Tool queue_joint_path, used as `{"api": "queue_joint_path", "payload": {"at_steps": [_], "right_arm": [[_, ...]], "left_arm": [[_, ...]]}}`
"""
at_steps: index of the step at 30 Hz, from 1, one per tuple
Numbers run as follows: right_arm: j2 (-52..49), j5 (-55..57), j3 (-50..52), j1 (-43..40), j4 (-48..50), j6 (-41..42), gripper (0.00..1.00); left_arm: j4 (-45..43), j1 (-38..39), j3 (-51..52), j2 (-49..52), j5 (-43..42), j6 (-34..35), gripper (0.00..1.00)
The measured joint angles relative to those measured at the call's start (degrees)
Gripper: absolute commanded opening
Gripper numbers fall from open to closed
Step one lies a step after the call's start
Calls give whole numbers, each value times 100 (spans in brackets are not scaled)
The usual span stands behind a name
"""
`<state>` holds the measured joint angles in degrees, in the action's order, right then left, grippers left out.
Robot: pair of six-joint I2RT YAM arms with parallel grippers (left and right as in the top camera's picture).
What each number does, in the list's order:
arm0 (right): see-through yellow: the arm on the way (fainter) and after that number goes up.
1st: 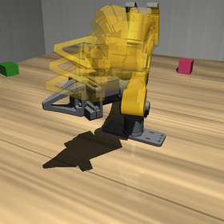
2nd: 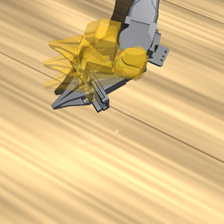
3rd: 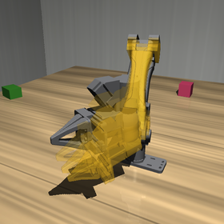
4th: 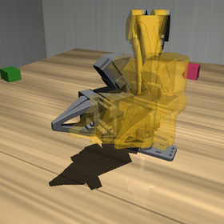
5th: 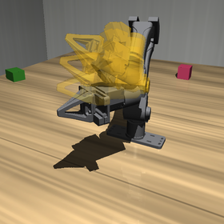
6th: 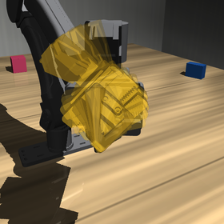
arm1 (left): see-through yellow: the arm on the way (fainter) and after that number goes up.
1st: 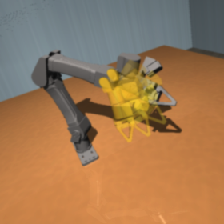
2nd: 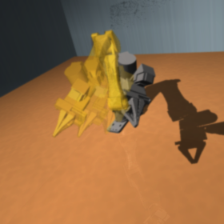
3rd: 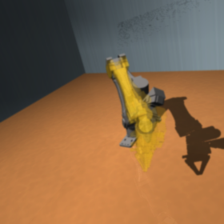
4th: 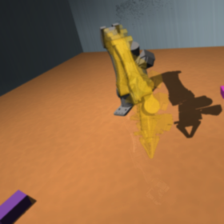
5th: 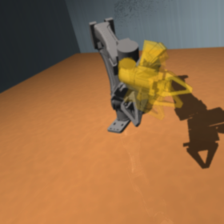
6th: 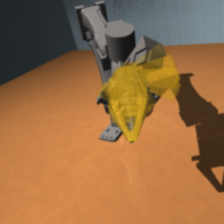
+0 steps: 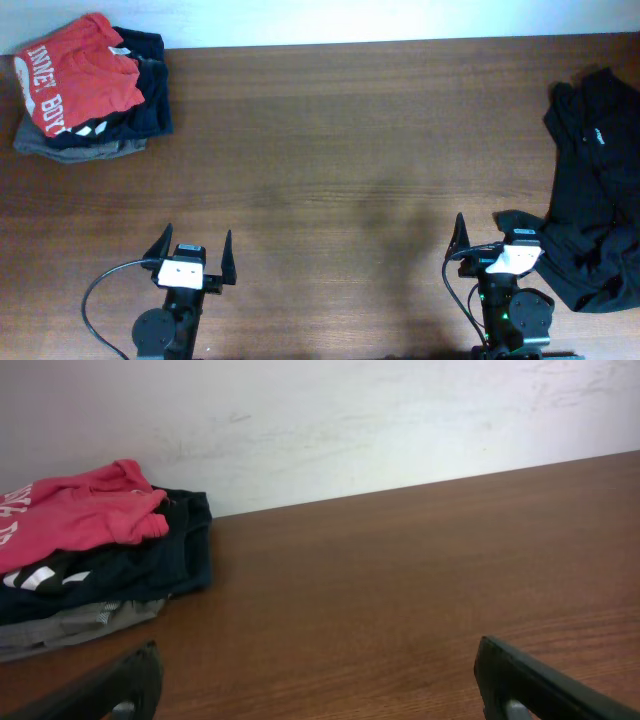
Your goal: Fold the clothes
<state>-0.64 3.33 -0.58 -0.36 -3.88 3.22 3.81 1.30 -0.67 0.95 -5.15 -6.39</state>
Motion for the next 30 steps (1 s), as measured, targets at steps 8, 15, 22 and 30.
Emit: {"api": "queue_joint_path", "payload": {"at_steps": [8, 15, 22, 30], "right_arm": [[0, -2, 0, 0, 140, -2, 99], [2, -1185, 0, 0, 1043, 275, 99], [0, -2352, 0, 0, 1309, 597, 99], [-4, -2350, -138, 4, 2575, 811, 99]], "left_arm": [[0, 0, 0, 0, 0, 0, 99], [0, 0, 0, 0, 0, 0, 99], [0, 0, 0, 0, 2, 0, 99], [2, 0, 0, 0, 0, 0, 99]]}}
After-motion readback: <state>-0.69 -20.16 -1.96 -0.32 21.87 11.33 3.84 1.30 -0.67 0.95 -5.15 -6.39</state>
